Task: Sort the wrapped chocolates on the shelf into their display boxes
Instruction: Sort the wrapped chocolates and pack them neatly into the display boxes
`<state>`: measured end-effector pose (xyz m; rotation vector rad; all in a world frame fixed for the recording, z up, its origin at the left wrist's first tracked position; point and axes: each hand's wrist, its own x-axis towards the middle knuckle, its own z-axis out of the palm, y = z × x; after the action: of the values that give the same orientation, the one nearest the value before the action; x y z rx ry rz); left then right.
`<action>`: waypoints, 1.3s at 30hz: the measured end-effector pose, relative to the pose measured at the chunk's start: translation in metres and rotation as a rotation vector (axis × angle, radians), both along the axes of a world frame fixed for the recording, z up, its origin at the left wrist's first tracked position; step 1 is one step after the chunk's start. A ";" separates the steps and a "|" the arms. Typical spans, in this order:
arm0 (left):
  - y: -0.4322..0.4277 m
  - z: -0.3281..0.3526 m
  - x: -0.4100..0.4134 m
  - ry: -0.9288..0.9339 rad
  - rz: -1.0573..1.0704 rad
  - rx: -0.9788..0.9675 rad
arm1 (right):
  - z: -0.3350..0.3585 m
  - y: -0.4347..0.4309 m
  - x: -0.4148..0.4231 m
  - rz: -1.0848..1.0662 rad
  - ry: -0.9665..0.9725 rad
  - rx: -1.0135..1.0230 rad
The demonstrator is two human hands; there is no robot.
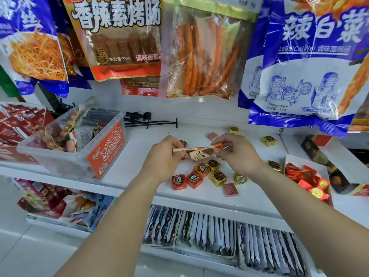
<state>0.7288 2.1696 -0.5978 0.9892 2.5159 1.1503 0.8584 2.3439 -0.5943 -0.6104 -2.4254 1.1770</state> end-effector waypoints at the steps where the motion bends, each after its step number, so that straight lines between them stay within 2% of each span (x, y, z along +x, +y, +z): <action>1: 0.000 0.002 0.002 -0.054 -0.019 0.067 | 0.001 -0.002 0.000 -0.002 0.026 -0.026; 4: 0.001 0.007 0.008 -0.187 -0.091 0.196 | 0.000 -0.008 -0.003 -0.024 0.097 -0.081; 11: -0.006 0.005 0.009 -0.117 -0.127 0.173 | 0.005 -0.028 -0.015 -0.064 0.148 -0.159; 14: -0.021 0.010 0.001 -0.001 0.006 0.169 | 0.006 -0.037 -0.023 -0.064 0.104 -0.009; 17: -0.046 0.009 -0.018 0.091 0.199 0.150 | 0.001 -0.048 -0.030 0.030 -0.002 0.035; 20: -0.068 0.001 -0.030 0.065 0.323 0.099 | -0.009 -0.063 -0.044 0.195 -0.144 0.195; 23: -0.084 -0.015 -0.040 0.054 0.365 0.050 | -0.014 -0.076 -0.061 0.236 -0.210 0.318; 27: -0.093 -0.019 -0.042 0.047 0.350 0.064 | -0.018 -0.083 -0.076 0.189 -0.242 0.342; 33: -0.099 -0.021 -0.044 0.015 0.180 -0.012 | -0.020 -0.070 -0.067 0.112 -0.260 0.333; 37: -0.091 -0.018 -0.040 0.045 0.149 0.027 | -0.008 -0.055 -0.037 0.080 -0.125 0.275; 39: -0.082 -0.012 -0.033 0.051 0.150 0.053 | -0.006 -0.048 -0.010 0.055 -0.118 0.288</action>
<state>0.6957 2.0872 -0.6094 0.8651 2.6515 1.2550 0.8481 2.2956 -0.5998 -0.5397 -2.6595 0.8081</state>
